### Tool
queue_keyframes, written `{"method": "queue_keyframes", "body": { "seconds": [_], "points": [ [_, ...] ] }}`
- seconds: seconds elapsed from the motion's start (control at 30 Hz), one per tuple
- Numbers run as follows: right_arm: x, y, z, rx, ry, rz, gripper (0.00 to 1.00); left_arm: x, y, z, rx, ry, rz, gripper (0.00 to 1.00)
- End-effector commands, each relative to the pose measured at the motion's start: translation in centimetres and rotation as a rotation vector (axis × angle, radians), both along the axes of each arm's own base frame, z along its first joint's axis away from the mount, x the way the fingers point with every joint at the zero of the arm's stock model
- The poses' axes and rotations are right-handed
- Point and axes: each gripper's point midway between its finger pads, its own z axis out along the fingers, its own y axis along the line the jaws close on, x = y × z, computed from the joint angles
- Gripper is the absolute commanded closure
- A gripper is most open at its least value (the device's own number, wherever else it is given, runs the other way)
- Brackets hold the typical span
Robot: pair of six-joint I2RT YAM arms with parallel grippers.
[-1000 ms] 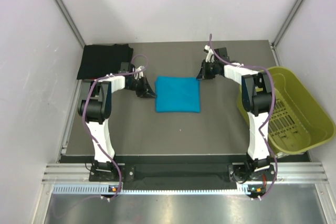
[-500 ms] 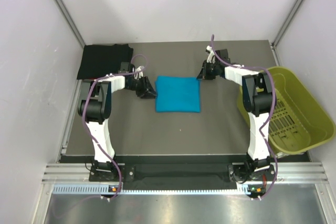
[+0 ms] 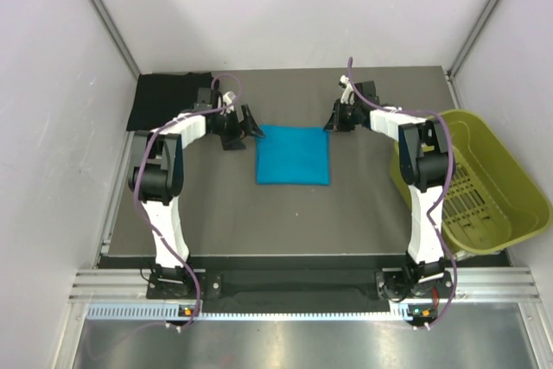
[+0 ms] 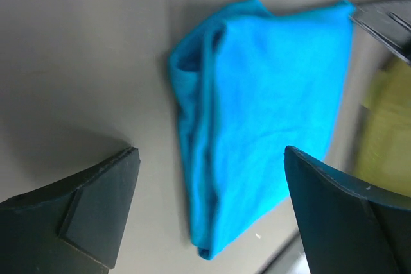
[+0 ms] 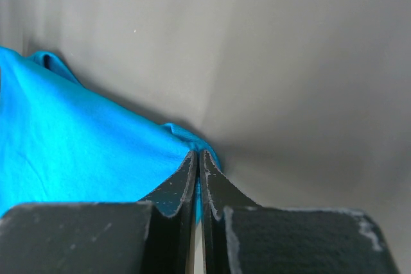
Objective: Fold and stack the t-shirts
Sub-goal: Neatly place the folded tshirt to the corner
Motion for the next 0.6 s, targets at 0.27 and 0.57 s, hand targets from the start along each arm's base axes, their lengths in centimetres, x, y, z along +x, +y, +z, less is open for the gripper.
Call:
{"method": "queue_keyframes", "body": {
  "seconds": [0.27,0.57],
  "points": [
    [1.5,-1.2,2.6,-0.002,-0.087,-0.034,1.00,2.4,2.4,16.5,-0.118,-0.596,0.161,0.01],
    [1.4,-1.2,3.3,0.007,-0.095,-0.036,1.00,2.3,0.4,15.5,-0.207,-0.452,-0.036,0.07]
  ]
}}
